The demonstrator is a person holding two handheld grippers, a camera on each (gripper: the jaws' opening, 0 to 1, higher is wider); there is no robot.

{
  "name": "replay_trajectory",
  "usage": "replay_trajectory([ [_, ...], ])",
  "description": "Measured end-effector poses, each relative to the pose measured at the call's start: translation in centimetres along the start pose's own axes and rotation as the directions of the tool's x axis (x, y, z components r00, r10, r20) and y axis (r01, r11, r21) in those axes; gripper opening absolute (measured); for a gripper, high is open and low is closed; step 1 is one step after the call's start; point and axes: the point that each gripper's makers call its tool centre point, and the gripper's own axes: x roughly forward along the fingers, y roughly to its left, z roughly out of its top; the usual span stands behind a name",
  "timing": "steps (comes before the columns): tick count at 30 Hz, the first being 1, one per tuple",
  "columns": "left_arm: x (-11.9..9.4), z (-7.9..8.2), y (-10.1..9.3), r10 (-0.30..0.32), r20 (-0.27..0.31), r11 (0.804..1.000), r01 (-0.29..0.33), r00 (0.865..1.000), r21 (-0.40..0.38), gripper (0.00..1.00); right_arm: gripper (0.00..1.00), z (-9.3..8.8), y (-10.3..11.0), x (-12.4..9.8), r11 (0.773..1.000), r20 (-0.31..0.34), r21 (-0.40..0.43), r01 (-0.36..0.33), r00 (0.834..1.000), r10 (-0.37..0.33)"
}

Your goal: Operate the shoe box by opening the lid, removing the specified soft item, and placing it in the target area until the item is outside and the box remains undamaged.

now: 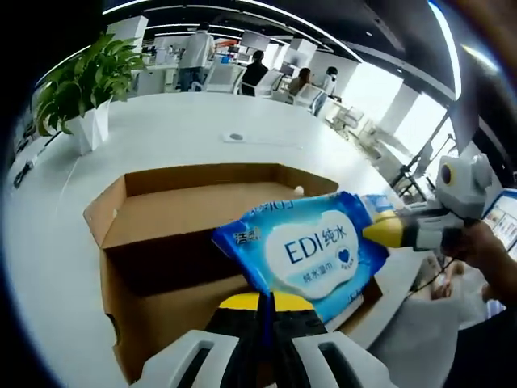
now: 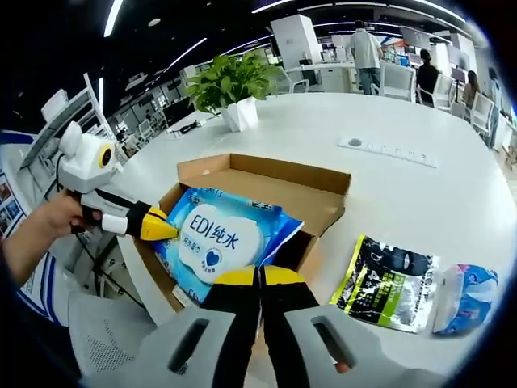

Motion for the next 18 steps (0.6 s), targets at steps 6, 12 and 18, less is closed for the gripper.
replay_trajectory([
  [6, 0.4, 0.6, -1.5, -0.015, 0.001, 1.0, 0.015, 1.0, 0.014, 0.01, 0.0, -0.1, -0.8, -1.4, 1.0, 0.009, 0.022, 0.02, 1.0, -0.02],
  [12, 1.0, 1.3, -2.9, -0.031, 0.004, 0.999, 0.031, 1.0, 0.018, 0.01, 0.0, -0.3, -2.1, -2.6, 0.998, 0.017, 0.051, 0.041, 0.999, -0.042],
  [18, 1.7, 1.6, -4.6, -0.051, -0.005, 0.998, 0.051, 0.999, 0.023, 0.01, 0.0, -0.6, -3.5, -3.6, 0.995, 0.023, 0.082, 0.062, 0.998, -0.064],
])
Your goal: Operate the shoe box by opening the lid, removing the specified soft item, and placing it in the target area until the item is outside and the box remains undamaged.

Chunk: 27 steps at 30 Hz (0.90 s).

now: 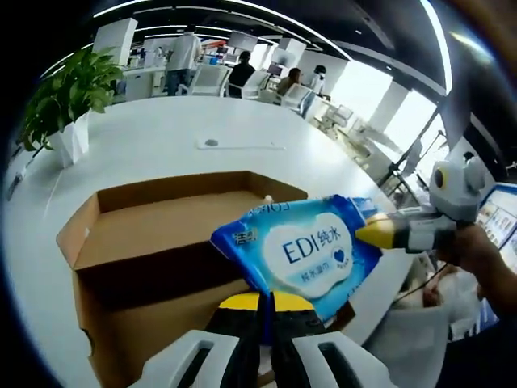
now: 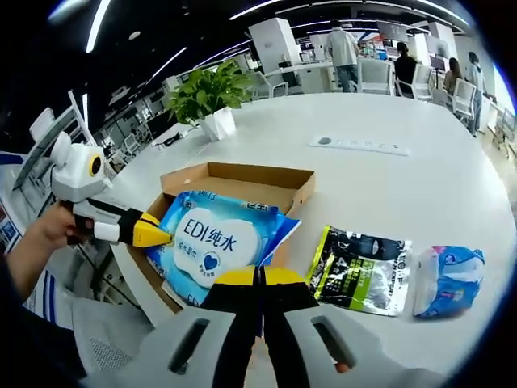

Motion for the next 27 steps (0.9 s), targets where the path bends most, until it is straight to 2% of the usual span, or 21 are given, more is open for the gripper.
replay_trajectory([
  [27, 4.3, 2.1, -5.6, -0.068, 0.005, 0.998, 0.068, 0.998, 0.016, 0.01, 0.0, -0.5, -6.6, -3.4, 0.992, 0.023, 0.094, 0.08, 0.996, -0.083],
])
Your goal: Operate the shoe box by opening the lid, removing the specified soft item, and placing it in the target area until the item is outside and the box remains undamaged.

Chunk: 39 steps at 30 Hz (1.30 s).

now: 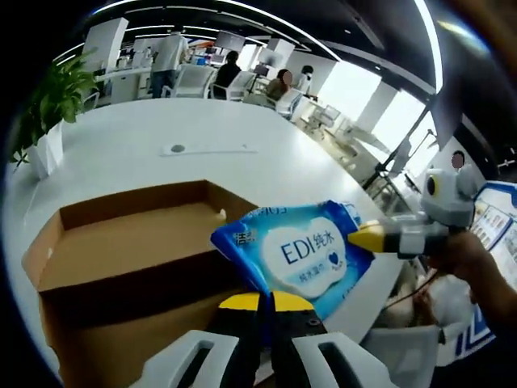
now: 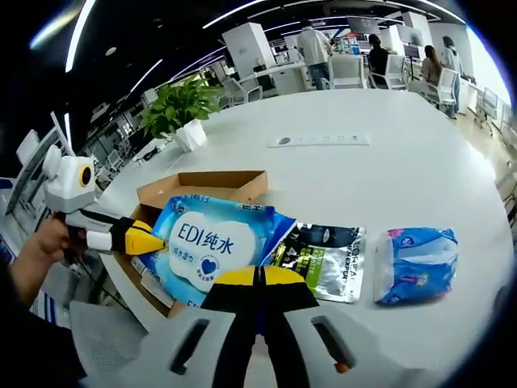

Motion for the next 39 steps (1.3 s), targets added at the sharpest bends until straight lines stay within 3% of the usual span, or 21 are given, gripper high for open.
replay_trajectory([
  [21, 3.9, 1.2, -4.5, -0.06, -0.02, 0.997, 0.061, 0.998, 0.042, 0.01, 0.0, -0.5, -5.5, -2.7, 0.996, 0.011, 0.055, 0.071, 0.997, -0.072],
  [29, 5.5, 1.6, -4.8, -0.065, -0.031, 0.997, 0.066, 0.997, 0.041, 0.01, 0.0, -0.7, -6.9, -2.3, 0.994, 0.01, 0.073, 0.086, 0.996, -0.087],
  [39, 7.7, 2.1, -3.9, -0.029, -0.07, 0.998, 0.032, 0.997, 0.047, 0.01, 0.0, -0.4, -8.2, -0.4, 0.996, -0.024, 0.049, 0.08, 0.997, -0.079],
])
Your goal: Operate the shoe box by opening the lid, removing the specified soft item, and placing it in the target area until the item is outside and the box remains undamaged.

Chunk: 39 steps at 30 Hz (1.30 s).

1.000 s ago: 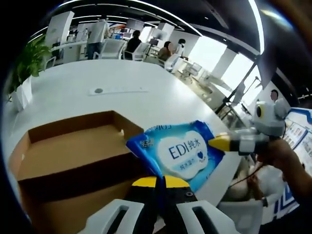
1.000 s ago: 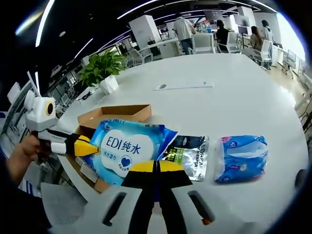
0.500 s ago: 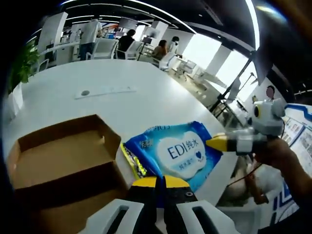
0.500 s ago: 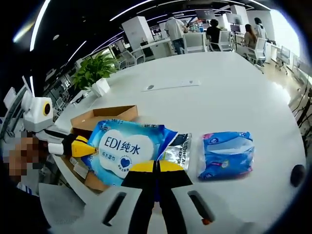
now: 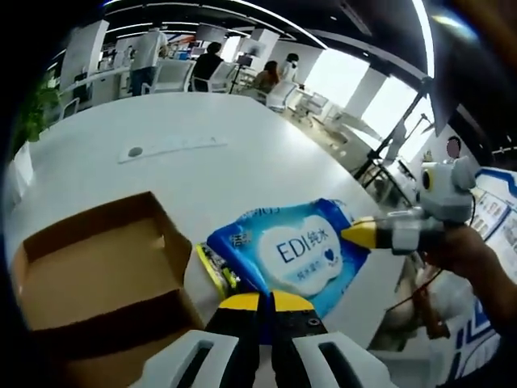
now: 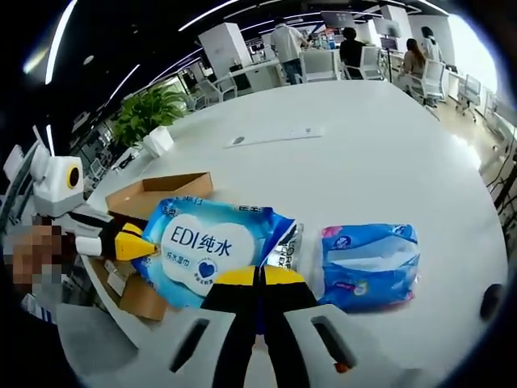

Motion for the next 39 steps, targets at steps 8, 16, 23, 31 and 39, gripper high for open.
replay_trajectory([
  [8, 1.6, 0.2, 0.6, 0.03, -0.044, 0.999, -0.029, 0.999, 0.02, 0.01, 0.0, -0.2, -1.5, 1.6, 1.0, -0.034, -0.018, 0.002, 0.999, -0.003],
  [16, 3.7, -0.5, 1.4, 0.082, -0.119, 0.993, -0.071, 0.99, 0.091, 0.01, 0.0, -1.2, -2.8, 3.6, 1.0, -0.066, 0.012, 0.007, 0.998, -0.006],
  [23, 4.9, -1.1, 2.0, 0.121, -0.17, 0.979, -0.089, 0.978, 0.183, 0.01, 0.0, -1.6, -3.5, 4.7, 1.0, -0.085, 0.015, 0.014, 0.996, -0.013],
  [31, 6.0, -1.6, 2.8, 0.149, -0.214, 0.964, -0.094, 0.965, 0.248, 0.01, 0.0, -2.1, -3.9, 5.4, 1.0, -0.099, -0.004, 0.018, 0.995, -0.018],
  [39, 6.5, -2.1, 3.1, 0.174, -0.245, 0.944, -0.091, 0.954, 0.318, 0.02, 0.0, -2.1, -4.1, 6.0, 1.0, -0.103, -0.011, 0.023, 0.994, -0.024],
])
